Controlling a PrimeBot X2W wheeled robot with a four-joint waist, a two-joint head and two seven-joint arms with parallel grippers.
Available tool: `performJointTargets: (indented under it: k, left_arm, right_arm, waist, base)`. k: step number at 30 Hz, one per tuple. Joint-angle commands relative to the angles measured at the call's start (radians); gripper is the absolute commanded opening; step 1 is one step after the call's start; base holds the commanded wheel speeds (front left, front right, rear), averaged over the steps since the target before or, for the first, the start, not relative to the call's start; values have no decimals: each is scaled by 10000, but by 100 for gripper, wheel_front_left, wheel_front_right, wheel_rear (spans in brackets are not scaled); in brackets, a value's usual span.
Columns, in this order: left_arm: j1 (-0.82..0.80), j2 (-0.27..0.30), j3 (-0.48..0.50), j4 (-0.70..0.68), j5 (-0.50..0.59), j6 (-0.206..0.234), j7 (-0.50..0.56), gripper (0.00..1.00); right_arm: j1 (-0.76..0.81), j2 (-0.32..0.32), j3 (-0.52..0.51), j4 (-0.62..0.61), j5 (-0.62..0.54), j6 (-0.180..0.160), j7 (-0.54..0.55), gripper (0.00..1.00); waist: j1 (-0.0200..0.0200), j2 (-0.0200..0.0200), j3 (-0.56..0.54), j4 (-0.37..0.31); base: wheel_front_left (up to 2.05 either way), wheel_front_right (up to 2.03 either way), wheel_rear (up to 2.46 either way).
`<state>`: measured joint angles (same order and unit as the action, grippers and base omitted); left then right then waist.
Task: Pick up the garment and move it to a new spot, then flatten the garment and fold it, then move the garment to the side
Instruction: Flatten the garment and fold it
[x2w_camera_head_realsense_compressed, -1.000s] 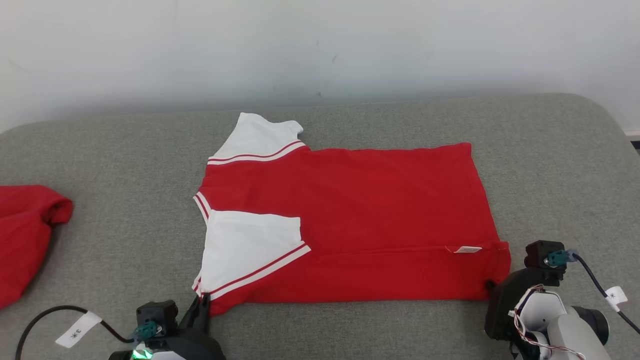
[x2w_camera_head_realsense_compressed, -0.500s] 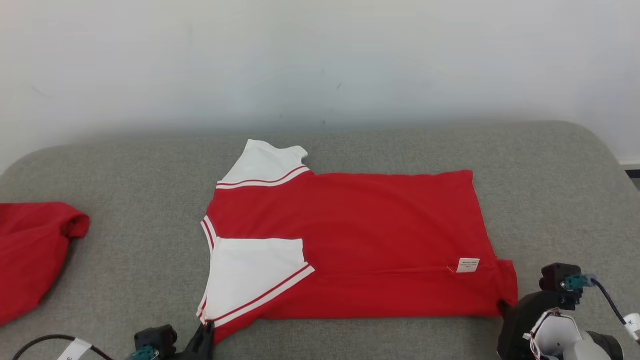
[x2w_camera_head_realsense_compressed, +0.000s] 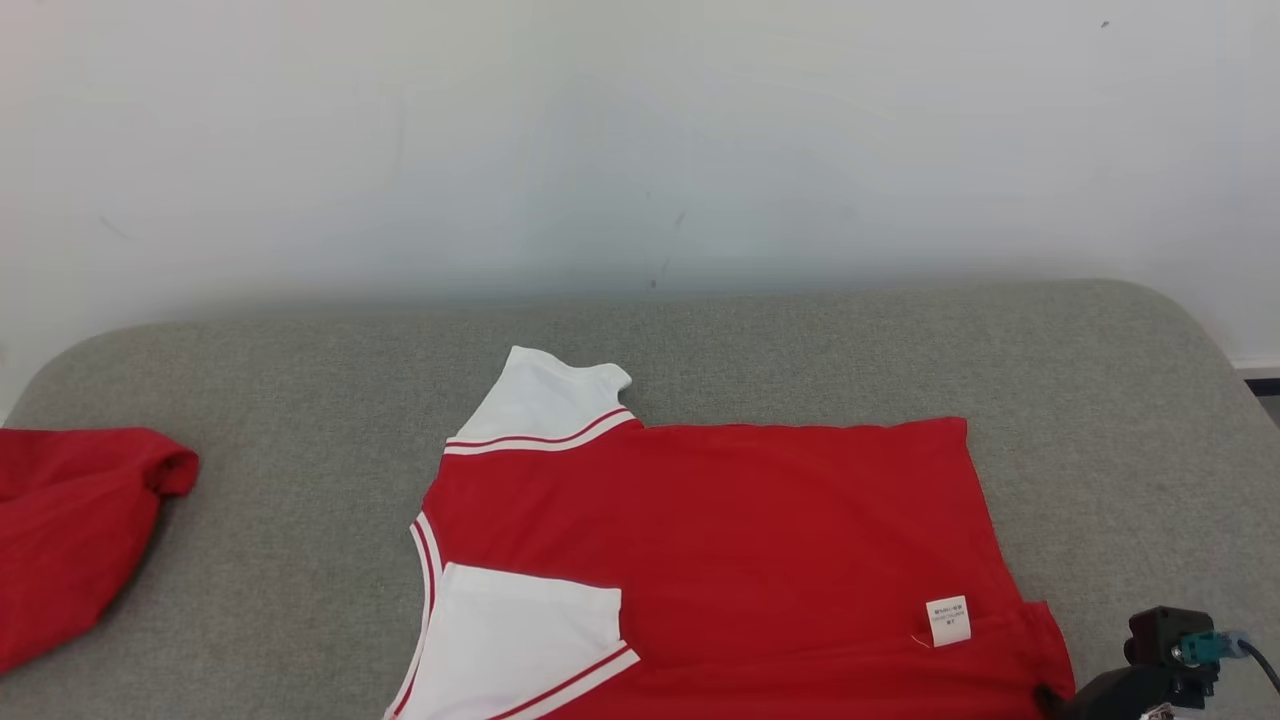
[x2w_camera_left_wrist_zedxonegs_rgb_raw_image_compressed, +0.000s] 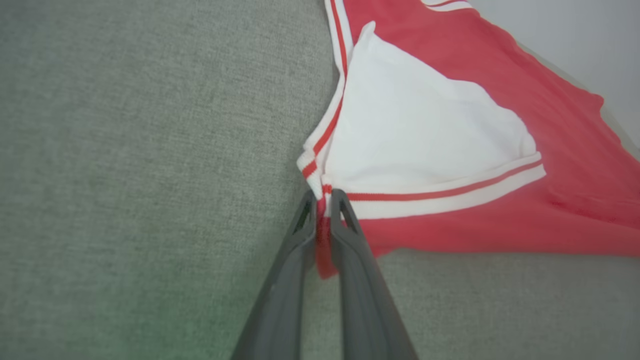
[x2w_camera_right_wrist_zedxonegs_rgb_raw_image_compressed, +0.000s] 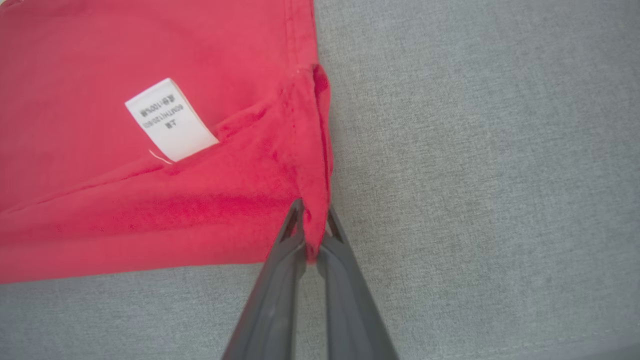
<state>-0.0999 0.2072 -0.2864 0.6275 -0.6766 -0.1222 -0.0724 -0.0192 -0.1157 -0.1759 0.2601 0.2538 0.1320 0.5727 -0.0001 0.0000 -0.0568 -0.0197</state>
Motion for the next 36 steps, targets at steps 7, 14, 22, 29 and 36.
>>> performJointTargets:
  k: [7,14,22,29,36]
  left_arm:
    - [1269,112,50,-1497,-332,440,516,0]
    - [1441,120,-174,-1664,99,718,131,100]
    - [1091,335,-78,-1346,437,936,-496,100]
    - [183,600,-181,-1449,828,793,-931,100]
    - [-1795,548,-578,-1320,1287,876,-210,100]
  right_arm:
    - [792,185,-248,-642,-76,-26,369,0]
    - [1088,331,48,-644,-44,-26,427,100]
    - [928,115,-45,-932,-121,-26,-416,100]
    - [1128,293,-212,-1591,44,-26,-1373,100]
    - [856,437,251,-2407,-117,-26,-2031,100]
  waist:
    - [1,0,-15,55]
    - [1,0,41,65]
    - [1,0,60,73]
    - [1,0,184,173]
    - [1,0,847,-352]
  base:
    - [0,0,0]
    - [0,0,0]
    - [0,0,0]
    - [0,0,0]
    - [0,0,0]
